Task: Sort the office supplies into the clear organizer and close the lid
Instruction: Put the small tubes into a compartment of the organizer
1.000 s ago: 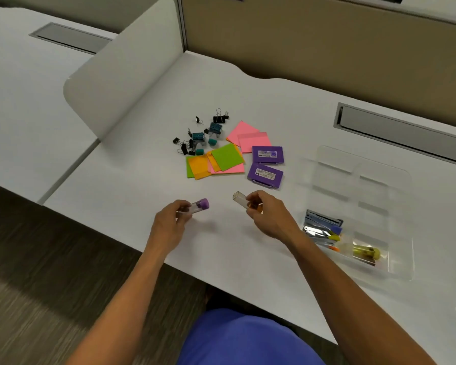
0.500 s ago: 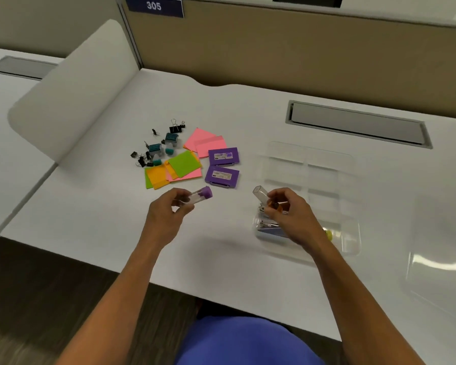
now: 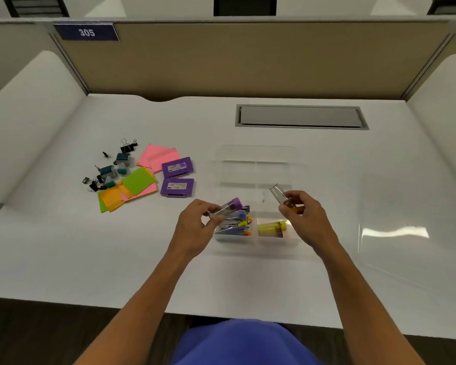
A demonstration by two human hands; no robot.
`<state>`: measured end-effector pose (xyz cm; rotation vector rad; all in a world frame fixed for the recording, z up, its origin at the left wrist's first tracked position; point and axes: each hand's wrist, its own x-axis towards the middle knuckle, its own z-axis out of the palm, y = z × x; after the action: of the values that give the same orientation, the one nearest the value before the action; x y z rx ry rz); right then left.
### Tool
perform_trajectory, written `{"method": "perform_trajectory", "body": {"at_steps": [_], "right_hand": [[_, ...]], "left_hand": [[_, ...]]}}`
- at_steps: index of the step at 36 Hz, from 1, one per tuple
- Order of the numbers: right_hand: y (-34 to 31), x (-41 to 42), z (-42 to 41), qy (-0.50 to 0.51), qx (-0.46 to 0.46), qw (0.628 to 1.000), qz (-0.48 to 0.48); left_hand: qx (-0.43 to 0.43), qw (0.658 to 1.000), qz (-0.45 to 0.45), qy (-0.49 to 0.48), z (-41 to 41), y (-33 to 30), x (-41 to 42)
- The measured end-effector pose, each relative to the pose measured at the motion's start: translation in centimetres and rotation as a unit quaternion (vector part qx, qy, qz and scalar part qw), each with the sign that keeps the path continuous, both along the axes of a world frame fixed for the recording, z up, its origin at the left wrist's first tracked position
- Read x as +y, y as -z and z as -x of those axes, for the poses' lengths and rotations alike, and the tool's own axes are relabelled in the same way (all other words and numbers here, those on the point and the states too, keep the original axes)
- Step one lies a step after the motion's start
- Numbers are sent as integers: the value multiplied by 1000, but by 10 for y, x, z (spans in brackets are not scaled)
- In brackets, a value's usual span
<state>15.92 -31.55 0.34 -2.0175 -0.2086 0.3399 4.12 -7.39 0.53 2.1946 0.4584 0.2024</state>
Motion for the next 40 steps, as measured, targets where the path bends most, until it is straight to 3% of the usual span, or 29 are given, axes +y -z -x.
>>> {"method": "perform_trajectory", "body": {"at_steps": [11, 22, 40], "right_hand": [[7, -33, -3, 12, 4, 999, 41], [5, -42, -2, -8, 3, 995, 96], [14, -36, -11, -70, -77, 972, 213]], "left_hand": [[63, 987, -93, 113, -55, 9, -52], [109, 941, -280, 156, -88, 33, -85], [106, 931, -318, 146, -94, 46, -89]]}}
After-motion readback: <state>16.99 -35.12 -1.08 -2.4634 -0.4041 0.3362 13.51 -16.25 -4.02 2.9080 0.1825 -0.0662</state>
